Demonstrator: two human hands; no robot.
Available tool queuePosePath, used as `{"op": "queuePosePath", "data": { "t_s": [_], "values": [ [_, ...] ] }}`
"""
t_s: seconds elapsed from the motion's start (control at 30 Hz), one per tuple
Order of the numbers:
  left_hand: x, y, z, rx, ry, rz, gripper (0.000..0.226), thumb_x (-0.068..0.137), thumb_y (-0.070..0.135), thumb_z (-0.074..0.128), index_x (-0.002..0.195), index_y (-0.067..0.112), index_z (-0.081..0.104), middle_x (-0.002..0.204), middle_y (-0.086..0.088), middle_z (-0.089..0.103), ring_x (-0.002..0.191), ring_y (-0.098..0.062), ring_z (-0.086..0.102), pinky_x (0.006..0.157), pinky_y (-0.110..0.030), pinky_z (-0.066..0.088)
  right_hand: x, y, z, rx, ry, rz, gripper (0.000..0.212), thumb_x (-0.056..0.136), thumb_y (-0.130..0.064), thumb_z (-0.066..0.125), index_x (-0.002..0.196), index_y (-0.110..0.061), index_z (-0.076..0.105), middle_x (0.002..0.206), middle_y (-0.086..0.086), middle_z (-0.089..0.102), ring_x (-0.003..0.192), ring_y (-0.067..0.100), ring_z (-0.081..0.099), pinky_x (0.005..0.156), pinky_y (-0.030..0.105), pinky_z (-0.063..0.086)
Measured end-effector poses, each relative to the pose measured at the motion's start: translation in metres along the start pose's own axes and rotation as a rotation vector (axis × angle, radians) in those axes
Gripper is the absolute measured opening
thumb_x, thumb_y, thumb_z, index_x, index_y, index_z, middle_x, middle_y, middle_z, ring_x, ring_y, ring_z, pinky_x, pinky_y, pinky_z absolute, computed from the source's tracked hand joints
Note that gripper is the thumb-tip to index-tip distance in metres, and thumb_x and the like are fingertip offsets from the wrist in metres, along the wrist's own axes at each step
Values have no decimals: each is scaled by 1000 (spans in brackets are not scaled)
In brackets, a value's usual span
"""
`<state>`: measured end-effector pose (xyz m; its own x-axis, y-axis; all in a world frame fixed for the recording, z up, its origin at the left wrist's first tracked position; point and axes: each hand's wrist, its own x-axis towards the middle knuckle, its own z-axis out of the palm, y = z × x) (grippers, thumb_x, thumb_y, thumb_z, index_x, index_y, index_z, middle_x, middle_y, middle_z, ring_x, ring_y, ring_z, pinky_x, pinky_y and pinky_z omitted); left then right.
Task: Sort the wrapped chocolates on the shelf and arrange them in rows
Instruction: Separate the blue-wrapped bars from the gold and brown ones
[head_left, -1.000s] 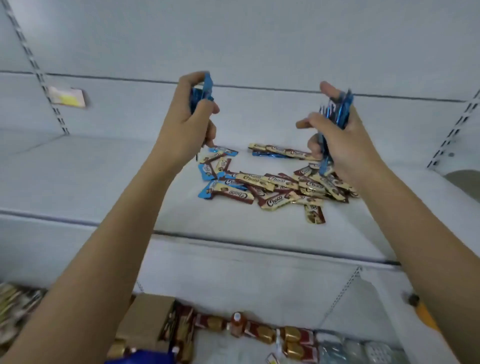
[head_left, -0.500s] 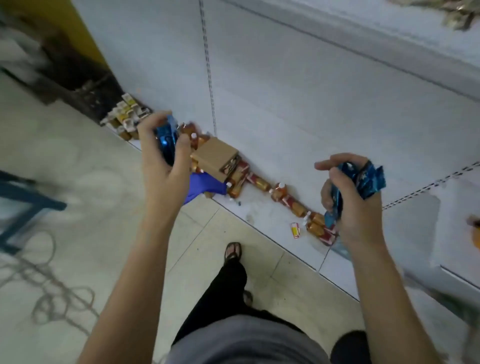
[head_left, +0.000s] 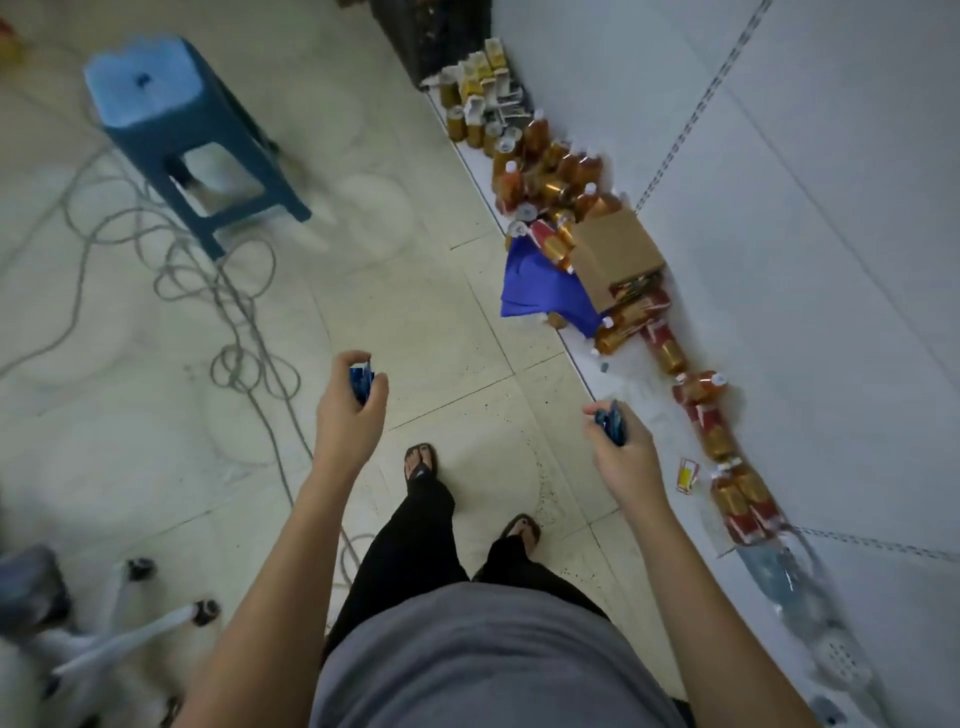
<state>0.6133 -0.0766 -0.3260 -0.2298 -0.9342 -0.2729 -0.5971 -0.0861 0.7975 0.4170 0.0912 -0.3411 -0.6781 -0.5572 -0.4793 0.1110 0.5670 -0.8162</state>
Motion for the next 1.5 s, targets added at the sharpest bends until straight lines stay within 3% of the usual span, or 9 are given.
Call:
{"op": "queuePosePath", "data": {
  "t_s": [0.3, 0.5, 0.7, 0.83, 0.9, 1.0, 1.17, 1.3, 1.5],
  "values": [
    [132, 16, -123, 27, 271, 106, 25, 93, 22, 47, 117, 17, 45, 79, -4, 50, 59, -13, 42, 52, -22, 35, 83, -143, 139, -226, -160, -279, 12, 90, -11, 51, 98, -18, 57, 75, -9, 53, 64, 2, 49, 53, 3, 37],
    [228, 47, -199, 32, 376, 211, 24, 92, 21, 47, 115, 15, 46, 90, -2, 50, 66, -7, 44, 52, -8, 34, 129, -232, 215, -240, -154, -431, 13, 90, -14, 50, 100, -21, 56, 85, -4, 55, 65, 3, 49, 57, 11, 39],
    [325, 76, -224, 31, 406, 268, 25, 92, 22, 47, 115, 15, 46, 90, -6, 51, 74, -14, 43, 61, -17, 34, 190, -306, 261, -283, -136, -535, 14, 88, -15, 52, 102, -18, 56, 86, -3, 53, 69, 4, 48, 61, 20, 40],
    [397, 87, -223, 21, 396, 243, 26, 91, 26, 48, 116, 19, 45, 99, -14, 56, 78, -17, 48, 70, -34, 45, 244, -348, 290, -359, -136, -602, 13, 86, -13, 54, 99, -13, 56, 89, 10, 56, 70, 16, 51, 62, 27, 43],
    [434, 95, -224, 24, 399, 218, 26, 91, 27, 48, 116, 20, 45, 101, -15, 56, 78, -17, 47, 66, -28, 43, 280, -376, 305, -376, -153, -626, 14, 86, -12, 53, 100, -11, 56, 89, 13, 56, 69, 16, 51, 61, 27, 42],
    [488, 118, -232, 47, 407, 178, 25, 92, 26, 47, 116, 20, 44, 95, -12, 54, 70, -12, 46, 55, -13, 35, 330, -428, 324, -391, -178, -630, 19, 87, -12, 53, 106, -10, 56, 100, 12, 56, 84, 21, 56, 74, 35, 50],
    [566, 156, -246, 25, 498, 166, 25, 92, 25, 47, 116, 19, 45, 88, -5, 47, 67, -11, 41, 54, -15, 29, 403, -505, 351, -383, -195, -686, 16, 88, -14, 52, 104, -11, 56, 101, 10, 56, 89, 22, 56, 81, 42, 51],
    [624, 193, -241, 11, 474, 211, 25, 93, 24, 47, 117, 19, 45, 90, -3, 49, 75, -13, 44, 56, -14, 32, 440, -546, 352, -259, -164, -633, 16, 90, -16, 51, 101, -27, 54, 102, 5, 58, 85, 17, 56, 76, 32, 51],
    [726, 266, -212, -40, 297, 457, 28, 91, 31, 46, 116, 18, 45, 82, -6, 48, 71, -18, 44, 63, -31, 36, 483, -594, 326, -135, 65, -622, 16, 92, -16, 52, 107, -18, 56, 102, -5, 56, 87, -4, 53, 72, -2, 41]
  ]
}}
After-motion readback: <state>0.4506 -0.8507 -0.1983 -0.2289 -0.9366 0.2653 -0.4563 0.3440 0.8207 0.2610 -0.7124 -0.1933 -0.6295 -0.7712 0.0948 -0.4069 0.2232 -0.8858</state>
